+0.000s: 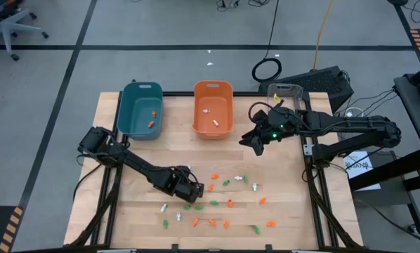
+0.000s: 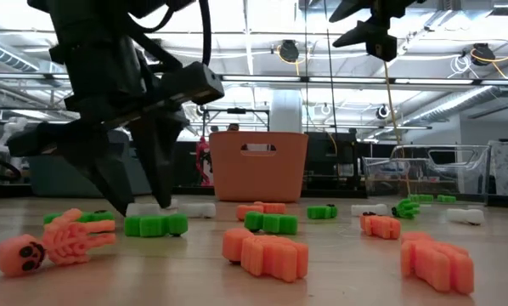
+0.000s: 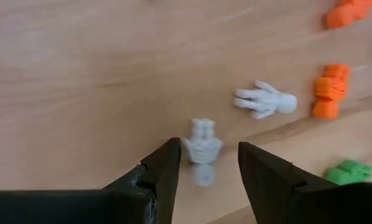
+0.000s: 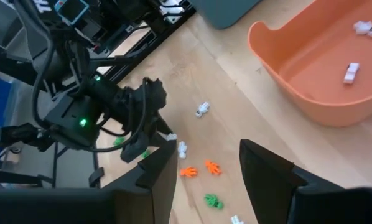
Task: Sort Halloween decoration
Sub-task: Put the white skeleton toy into the orange bin
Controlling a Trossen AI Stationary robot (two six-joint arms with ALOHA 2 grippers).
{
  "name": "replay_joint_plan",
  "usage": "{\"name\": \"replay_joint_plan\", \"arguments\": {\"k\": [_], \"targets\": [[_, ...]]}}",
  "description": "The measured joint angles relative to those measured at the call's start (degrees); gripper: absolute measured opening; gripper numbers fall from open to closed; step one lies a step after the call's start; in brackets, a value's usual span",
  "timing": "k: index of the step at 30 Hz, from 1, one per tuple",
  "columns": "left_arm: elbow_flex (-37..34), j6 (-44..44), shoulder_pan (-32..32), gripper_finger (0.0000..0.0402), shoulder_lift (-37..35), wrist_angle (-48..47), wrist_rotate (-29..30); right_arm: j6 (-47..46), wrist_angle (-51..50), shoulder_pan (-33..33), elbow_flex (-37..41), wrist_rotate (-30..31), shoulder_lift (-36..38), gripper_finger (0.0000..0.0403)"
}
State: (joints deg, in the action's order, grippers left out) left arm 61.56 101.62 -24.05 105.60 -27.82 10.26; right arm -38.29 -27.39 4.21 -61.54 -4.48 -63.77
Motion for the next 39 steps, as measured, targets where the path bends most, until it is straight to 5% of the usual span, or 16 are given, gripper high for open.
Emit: {"name": "replay_joint_plan", "arguments": {"k": [5,16,30,39], "targets": [[0.1,-0.4,-0.1,0.0148,0.4,0.1,0.1,0.7,-0.2,1.4,0.0,0.0,0.0,0.0157],[0.0,-5.6,0.0,0.0010,0.5,0.3,0.4,3.0,-0.3,3.7,0.0,-0.2,0.0,0.0157],[-0.1,-8.2,1.8,0.0007,-8.9,0.5,-2.5,10.6,-1.2,5.6,0.0,-0.4,0.0,0.0157],[-0.1,-23.0,7.7,0.0007,-21.9,0.5,-1.9,15.8,-1.5,10.0,0.0,-0.3,0.0,0.0157]]}}
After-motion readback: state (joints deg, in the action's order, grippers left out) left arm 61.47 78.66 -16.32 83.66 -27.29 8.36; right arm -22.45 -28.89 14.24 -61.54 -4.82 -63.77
